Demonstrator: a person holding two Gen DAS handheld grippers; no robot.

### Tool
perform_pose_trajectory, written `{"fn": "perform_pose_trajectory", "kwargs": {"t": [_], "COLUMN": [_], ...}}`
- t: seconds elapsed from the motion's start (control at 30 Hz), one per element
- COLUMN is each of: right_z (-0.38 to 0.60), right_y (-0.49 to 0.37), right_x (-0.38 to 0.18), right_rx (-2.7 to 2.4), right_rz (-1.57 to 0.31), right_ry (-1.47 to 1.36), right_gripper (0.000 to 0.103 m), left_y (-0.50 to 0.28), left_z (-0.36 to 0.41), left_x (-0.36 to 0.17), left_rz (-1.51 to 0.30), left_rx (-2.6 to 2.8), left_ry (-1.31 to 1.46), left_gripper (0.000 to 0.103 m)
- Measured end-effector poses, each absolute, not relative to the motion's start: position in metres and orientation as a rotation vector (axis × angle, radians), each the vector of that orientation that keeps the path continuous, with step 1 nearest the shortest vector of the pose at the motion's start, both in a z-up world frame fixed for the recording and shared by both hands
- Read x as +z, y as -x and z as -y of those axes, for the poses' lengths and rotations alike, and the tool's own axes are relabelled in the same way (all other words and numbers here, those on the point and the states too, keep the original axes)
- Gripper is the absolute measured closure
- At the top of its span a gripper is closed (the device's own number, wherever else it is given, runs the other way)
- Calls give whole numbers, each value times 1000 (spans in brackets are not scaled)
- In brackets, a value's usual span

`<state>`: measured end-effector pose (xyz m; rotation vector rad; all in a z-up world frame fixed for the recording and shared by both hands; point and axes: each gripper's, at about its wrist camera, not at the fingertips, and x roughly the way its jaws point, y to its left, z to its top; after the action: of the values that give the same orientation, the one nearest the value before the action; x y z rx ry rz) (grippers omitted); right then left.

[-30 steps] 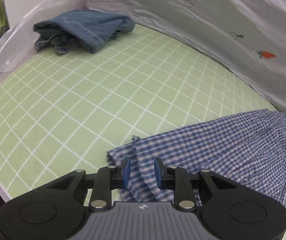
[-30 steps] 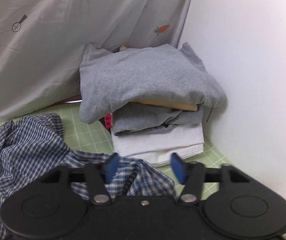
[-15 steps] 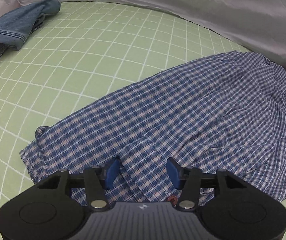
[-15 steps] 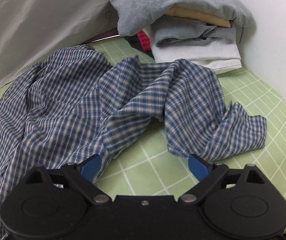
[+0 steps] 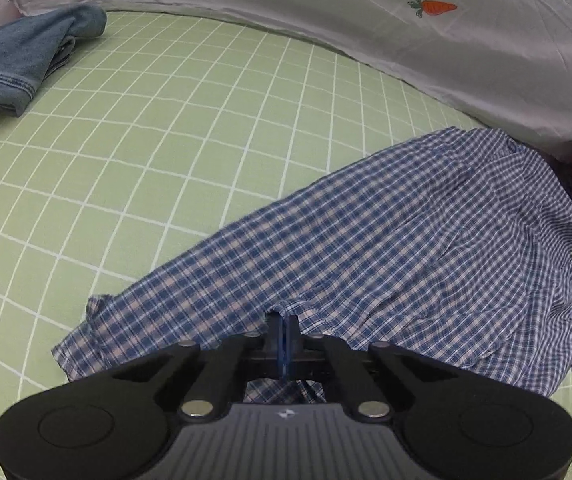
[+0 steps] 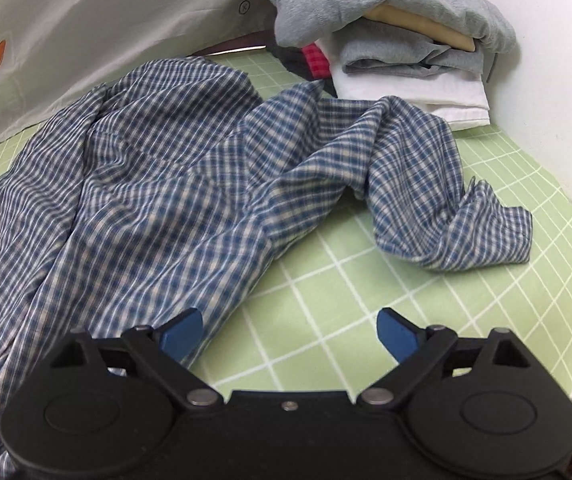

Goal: Fold clothes

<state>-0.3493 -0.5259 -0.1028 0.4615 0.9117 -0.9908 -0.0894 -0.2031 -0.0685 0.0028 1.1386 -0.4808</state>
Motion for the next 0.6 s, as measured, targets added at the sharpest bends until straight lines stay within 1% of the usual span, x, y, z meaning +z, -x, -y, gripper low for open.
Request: {"fn": "perform_pose_trajectory", "kwargs": {"t": [0.17, 0.37, 0.5, 0.6], "right_z": [507, 488, 482, 482], "right_y": [332, 301, 281, 268], "right_x": [-107, -112, -119, -124], "right_rx": [-1017, -1039, -1075, -1107], "right_rz": [-899, -886, -886, -899], "right_ry": [-501, -524, -551, -567], "right_gripper": [8, 8, 8, 8], "left_y": [53, -30, -98, -130], "left_z": [185, 135, 73, 35], "left_x": [-37, 1, 3, -5], "left_rz": [-1048, -857, -810, -822], "left_rx": [-516, -370, -143, -17], "left_ry": [66, 79, 132, 123], "left_gripper": [103, 103, 103, 103]}}
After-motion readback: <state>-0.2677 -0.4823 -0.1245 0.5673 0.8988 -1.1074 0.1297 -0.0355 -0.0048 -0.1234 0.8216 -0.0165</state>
